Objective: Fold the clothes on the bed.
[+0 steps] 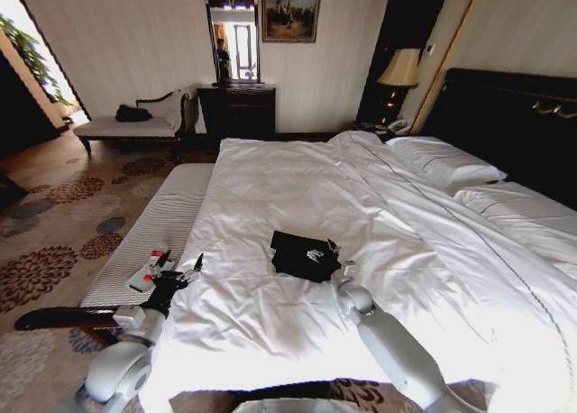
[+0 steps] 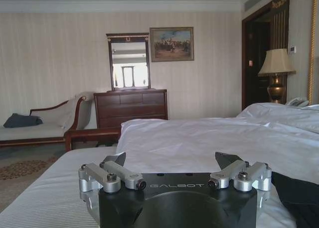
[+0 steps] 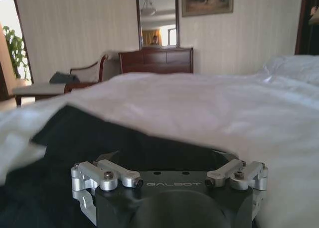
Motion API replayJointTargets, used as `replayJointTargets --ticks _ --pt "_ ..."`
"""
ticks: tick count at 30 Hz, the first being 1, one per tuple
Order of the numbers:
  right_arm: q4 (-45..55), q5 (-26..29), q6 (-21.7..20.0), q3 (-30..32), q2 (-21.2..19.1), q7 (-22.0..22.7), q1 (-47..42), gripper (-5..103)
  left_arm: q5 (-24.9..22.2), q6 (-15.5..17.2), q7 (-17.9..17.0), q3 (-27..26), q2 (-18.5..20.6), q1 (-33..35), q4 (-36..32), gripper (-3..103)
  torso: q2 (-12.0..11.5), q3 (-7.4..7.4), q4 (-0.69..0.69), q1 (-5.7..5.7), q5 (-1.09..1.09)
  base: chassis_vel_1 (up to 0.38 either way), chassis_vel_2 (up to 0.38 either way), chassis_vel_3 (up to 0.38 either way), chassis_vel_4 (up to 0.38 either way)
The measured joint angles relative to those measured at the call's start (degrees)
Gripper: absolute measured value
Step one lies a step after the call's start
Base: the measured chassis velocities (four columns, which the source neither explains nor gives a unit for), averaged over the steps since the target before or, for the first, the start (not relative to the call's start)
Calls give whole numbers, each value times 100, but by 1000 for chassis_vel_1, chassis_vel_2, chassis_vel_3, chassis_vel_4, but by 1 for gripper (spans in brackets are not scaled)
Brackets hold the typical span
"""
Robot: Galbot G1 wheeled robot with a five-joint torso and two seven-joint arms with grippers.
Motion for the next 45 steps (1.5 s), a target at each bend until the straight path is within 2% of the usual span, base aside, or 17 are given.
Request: replayJointTargets --ticks 5,13,20,24,30,35,43,45 --pt "-161 -166 88 -76 74 -51 -78 100 3 -2 1 -59 -20 67 -13 100 0 0 -1 0 1 0 0 0 0" --pt "249 193 -104 -265 16 75 337 100 60 -6 2 42 -63 65 -12 100 0 0 1 0 -1 0 0 0 0" --pt "-576 95 -6 -959 263 -105 851 100 94 -13 2 71 -91 185 -106 100 -1 0 2 0 1 0 0 0 0" --pt "-756 55 33 -1074 301 -158 952 100 104 -18 2 75 -94 205 -161 100 0 0 -2 0 0 0 0 0 0" --pt "-566 514 -105 -1012 364 -15 1485 100 125 -20 0 89 -165 328 -274 100 0 0 2 0 -1 0 0 0 0" --pt "-1036 658 -185 -1164 482 -19 1838 100 197 -40 1 127 -227 407 -323 100 0 0 2 0 0 0 0 0 0" --pt "-1374 1023 -297 -1280 475 -14 1726 100 295 -69 1 263 -193 345 -345 100 0 0 0 0 1 0 0 0 0" --pt "-1382 905 -282 -1293 421 -17 1650 100 312 -69 -23 288 -173 323 -345 100 0 0 -1 0 0 0 0 0 0"
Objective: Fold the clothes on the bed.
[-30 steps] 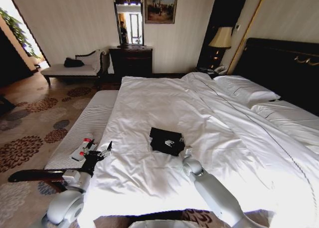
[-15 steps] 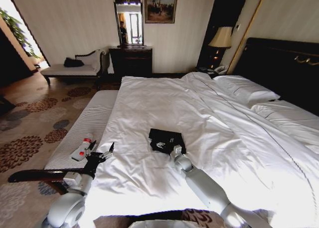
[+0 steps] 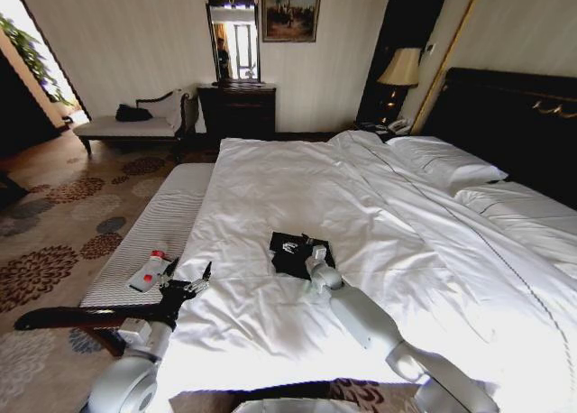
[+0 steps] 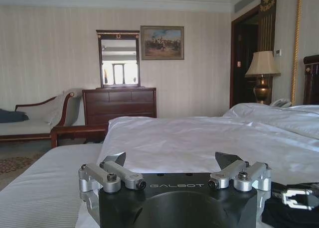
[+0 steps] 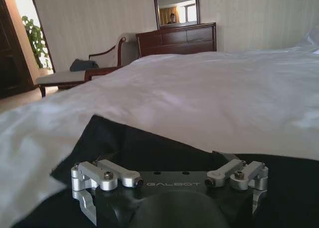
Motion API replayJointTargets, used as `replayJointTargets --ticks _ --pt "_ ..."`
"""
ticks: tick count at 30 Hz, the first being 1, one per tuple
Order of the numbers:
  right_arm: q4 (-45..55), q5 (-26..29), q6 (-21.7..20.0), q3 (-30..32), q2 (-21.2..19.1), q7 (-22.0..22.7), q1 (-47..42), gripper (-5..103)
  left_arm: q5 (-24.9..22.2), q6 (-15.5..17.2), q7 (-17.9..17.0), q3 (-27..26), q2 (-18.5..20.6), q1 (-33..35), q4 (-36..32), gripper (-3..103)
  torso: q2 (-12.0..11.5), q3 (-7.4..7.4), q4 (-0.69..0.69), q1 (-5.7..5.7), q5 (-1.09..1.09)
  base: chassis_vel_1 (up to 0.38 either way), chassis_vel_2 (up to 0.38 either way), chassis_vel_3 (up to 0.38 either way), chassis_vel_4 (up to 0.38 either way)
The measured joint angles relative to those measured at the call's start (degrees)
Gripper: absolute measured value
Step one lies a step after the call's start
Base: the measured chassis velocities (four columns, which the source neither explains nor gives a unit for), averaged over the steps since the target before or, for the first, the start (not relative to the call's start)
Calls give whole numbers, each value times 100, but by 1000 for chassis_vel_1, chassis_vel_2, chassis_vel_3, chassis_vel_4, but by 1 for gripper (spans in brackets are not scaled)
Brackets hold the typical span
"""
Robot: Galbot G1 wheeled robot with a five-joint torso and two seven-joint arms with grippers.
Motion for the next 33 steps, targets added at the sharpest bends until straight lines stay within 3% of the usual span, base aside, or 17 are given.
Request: replayJointTargets --ticks 6,9,12,15,17,24,27,33 --pt "540 -8 12 240 -299 88 -273 100 69 10 -94 29 34 -29 -45 100 0 0 3 0 2 0 0 0 0" --pt "1068 110 7 564 -834 205 -543 100 137 -2 -137 58 32 -41 -57 100 0 0 -2 0 -1 0 0 0 0" --pt "1237 141 7 685 -1004 237 -650 100 157 -6 -146 80 25 -51 -61 100 0 0 -3 0 0 0 0 0 0" --pt "1868 153 -26 1305 -1437 314 -1226 100 276 24 -168 239 -5 -158 -87 100 0 0 1 0 2 0 0 0 0" --pt "1964 142 -36 1425 -1470 330 -1323 100 292 50 -174 269 -9 -193 -97 100 0 0 1 0 2 0 0 0 0" --pt "3052 -113 -87 2916 -1708 287 -2681 100 366 256 -310 658 -21 -680 -27 100 0 -1 1 0 0 0 0 0 0" --pt "3485 -397 -18 3655 -1628 209 -3550 100 464 164 -338 767 -21 -797 103 100 0 0 -3 0 1 0 0 0 0" --pt "4161 -799 190 4445 -1342 7 -4625 100 635 -86 -365 853 -41 -911 397 100 0 -1 1 -1 1 0 0 0 0"
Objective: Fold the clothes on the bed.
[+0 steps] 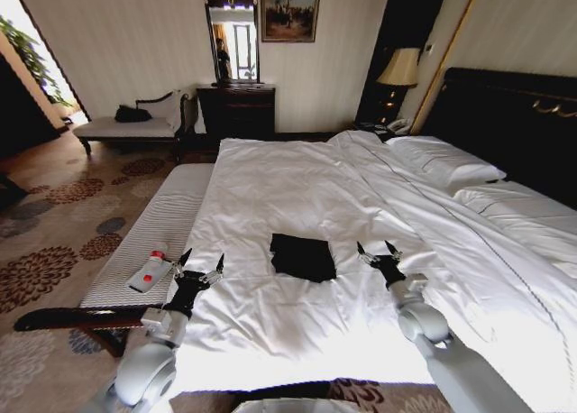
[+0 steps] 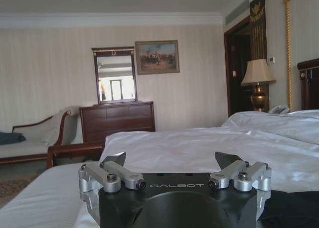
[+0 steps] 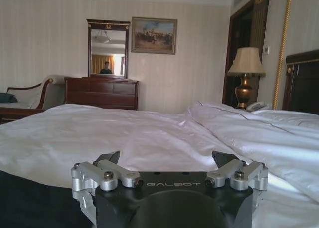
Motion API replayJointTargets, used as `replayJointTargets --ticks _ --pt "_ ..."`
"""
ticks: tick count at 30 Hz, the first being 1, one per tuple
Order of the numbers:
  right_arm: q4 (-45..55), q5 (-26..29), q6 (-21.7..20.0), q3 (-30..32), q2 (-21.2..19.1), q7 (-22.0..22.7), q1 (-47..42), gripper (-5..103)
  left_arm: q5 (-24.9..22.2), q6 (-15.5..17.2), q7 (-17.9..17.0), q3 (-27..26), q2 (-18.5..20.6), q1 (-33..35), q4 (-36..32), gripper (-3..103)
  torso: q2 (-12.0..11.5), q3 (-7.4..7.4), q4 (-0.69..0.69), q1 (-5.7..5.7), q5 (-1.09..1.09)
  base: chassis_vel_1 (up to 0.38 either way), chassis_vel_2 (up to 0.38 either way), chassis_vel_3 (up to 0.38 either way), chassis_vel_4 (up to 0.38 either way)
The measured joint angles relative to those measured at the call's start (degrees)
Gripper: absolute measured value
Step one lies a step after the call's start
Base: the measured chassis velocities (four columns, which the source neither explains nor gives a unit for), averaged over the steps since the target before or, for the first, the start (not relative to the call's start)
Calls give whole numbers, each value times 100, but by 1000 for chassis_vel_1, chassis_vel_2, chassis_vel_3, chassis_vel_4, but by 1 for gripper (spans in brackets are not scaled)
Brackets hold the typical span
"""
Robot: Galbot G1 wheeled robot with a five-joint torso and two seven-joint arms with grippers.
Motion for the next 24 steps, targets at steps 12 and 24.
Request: replayJointTargets --ticks 12,24 --pt "945 -473 189 316 347 -196 -888 100 -34 -239 91 -148 -131 498 -15 100 0 0 0 0 -2 0 0 0 0" --pt "1166 -519 229 277 322 -303 -1076 100 169 -485 311 -420 -300 1311 -249 100 0 1 0 0 -1 0 0 0 0"
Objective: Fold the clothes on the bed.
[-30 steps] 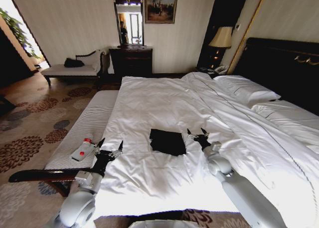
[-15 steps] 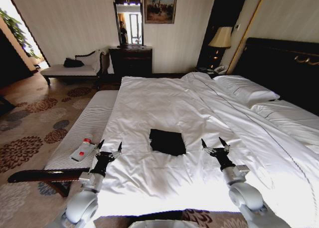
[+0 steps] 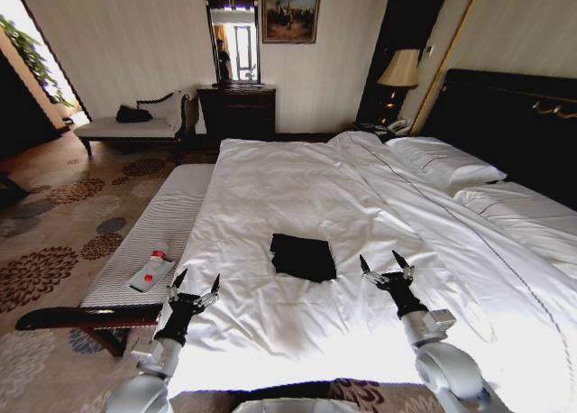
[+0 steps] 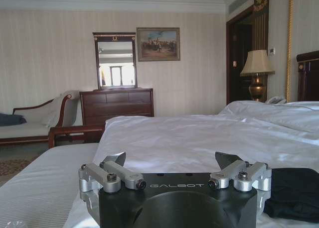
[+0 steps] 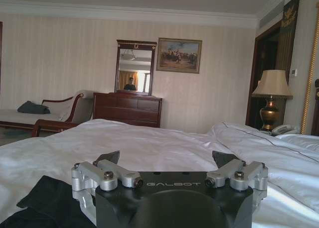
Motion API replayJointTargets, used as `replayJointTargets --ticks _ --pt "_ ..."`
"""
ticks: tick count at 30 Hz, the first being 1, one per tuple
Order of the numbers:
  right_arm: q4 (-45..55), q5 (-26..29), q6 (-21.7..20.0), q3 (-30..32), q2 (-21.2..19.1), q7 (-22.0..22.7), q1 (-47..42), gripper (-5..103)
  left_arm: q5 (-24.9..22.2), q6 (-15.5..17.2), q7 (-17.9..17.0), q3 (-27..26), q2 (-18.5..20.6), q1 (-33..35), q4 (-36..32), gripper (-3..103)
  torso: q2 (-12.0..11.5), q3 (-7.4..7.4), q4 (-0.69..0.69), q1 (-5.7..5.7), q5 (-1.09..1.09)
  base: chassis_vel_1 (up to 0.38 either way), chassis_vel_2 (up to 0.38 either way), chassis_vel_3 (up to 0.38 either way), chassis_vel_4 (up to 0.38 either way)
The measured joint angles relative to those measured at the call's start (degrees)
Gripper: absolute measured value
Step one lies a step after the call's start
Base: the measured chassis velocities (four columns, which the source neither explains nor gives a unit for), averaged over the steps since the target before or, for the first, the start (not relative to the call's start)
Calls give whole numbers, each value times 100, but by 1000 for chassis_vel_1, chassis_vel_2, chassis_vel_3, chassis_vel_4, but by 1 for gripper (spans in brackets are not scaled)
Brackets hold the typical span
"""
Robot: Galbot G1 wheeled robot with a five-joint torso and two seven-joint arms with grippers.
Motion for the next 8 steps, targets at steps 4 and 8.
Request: replayJointTargets --ticks 4,8 --pt "19 -33 0 -17 -17 -2 -41 100 -5 -28 46 22 -98 -70 14 100 0 0 -1 0 0 0 0 0 0" --pt "15 -80 1 -72 -34 1 -60 100 -19 -28 75 53 -188 -70 25 100 0 0 0 0 0 0 0 0 0"
